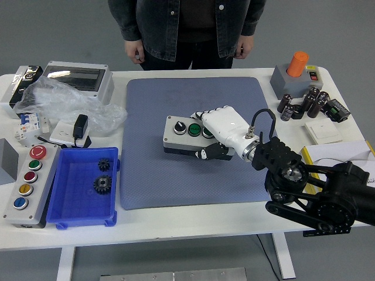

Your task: Pick up the button,place it on the desk,press the button,press the button

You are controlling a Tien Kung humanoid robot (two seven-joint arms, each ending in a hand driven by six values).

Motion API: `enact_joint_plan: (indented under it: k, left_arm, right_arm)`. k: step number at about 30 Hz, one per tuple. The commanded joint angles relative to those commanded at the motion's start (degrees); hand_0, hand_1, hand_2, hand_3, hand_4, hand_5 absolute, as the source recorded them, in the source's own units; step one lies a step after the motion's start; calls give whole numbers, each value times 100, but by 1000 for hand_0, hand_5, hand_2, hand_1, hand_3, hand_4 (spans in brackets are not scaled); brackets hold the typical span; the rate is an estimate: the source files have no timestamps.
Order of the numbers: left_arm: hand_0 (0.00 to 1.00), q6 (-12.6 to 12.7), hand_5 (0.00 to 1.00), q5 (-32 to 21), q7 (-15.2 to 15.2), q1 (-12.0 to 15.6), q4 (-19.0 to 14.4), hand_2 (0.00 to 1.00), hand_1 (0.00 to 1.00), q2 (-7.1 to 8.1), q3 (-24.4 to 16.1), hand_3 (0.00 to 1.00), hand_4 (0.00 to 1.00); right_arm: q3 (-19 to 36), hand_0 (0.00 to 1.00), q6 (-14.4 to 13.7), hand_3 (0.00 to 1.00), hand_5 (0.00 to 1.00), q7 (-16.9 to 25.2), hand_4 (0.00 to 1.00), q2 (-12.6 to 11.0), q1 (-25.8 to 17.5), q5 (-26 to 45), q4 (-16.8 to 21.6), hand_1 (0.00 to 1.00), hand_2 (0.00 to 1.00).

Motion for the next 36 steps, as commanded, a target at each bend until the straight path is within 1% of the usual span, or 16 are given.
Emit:
enact_joint_plan:
  k: [4, 5, 10, 11, 16, 17, 22, 23, 25, 28, 29, 34, 35, 36]
  left_arm:
    - [685, 1, 326, 20, -1, -9, -3, 652, 703, 4, -11, 686, 681]
    - [686, 1, 328, 22, 0, -11, -3, 652, 703, 6, -10, 687, 681]
    - [686, 4, 328, 33, -2, -18, -4, 652, 703, 13, -14, 687, 681]
    - [686, 4, 331, 36, -2, -18, -4, 653, 703, 14, -14, 688, 683]
    - [686, 2, 331, 29, -2, -10, -3, 653, 703, 6, -1, 688, 683]
    - [685, 2, 330, 27, -2, -11, -3, 654, 703, 6, 1, 689, 682]
    - [685, 4, 330, 44, -5, -21, -7, 654, 703, 13, -15, 689, 682]
    - [685, 4, 331, 46, -5, -22, -7, 654, 703, 14, -18, 689, 682]
    - [685, 4, 331, 49, -6, -22, -8, 654, 703, 14, -22, 689, 682]
    - [685, 4, 331, 48, -6, -22, -9, 654, 703, 18, -21, 689, 682]
    - [685, 5, 331, 48, -6, -22, -9, 654, 704, 19, -20, 689, 682]
    - [685, 5, 331, 64, -8, -20, -11, 654, 704, 18, -30, 689, 682]
    - [686, 5, 332, 63, -8, -20, -11, 655, 705, 17, -28, 690, 681]
    - [686, 5, 332, 63, -8, -19, -11, 655, 705, 17, -29, 690, 681]
  right_arm:
    - [-114, 315, -38, 306, 199, 164, 605, -12, 122, 46, -65, 433, 393]
    - [-167, 330, -48, 309, 184, 219, 601, -8, 165, 63, -102, 445, 397]
    - [-452, 330, -115, 309, 184, 492, 601, 14, 340, 151, -275, 445, 397]
    - [-492, 342, -121, 312, 182, 521, 600, 20, 357, 167, -305, 461, 407]
    - [-590, 342, -174, 312, 182, 656, 600, 83, 378, 253, -527, 461, 407]
    - [-599, 363, -185, 313, 172, 675, 591, 94, 380, 258, -556, 474, 416]
    - [-673, 363, -207, 313, 172, 760, 591, 162, 396, 310, -753, 474, 416]
    - [-688, 376, -207, 312, 166, 775, 574, 174, 398, 322, -791, 483, 422]
    - [-735, 376, -210, 312, 166, 808, 574, 197, 405, 343, -863, 483, 422]
    - [-804, 376, -215, 312, 166, 845, 574, 228, 411, 374, -944, 483, 422]
    - [-822, 395, -217, 311, 170, 853, 567, 238, 410, 387, -968, 488, 427]
    - [-867, 395, -233, 311, 170, 883, 567, 284, 401, 437, -1085, 488, 427]
    - [-869, 416, -236, 316, 174, 888, 567, 289, 400, 442, -1097, 505, 436]
    - [-871, 416, -239, 316, 174, 895, 567, 295, 400, 444, -1111, 505, 436]
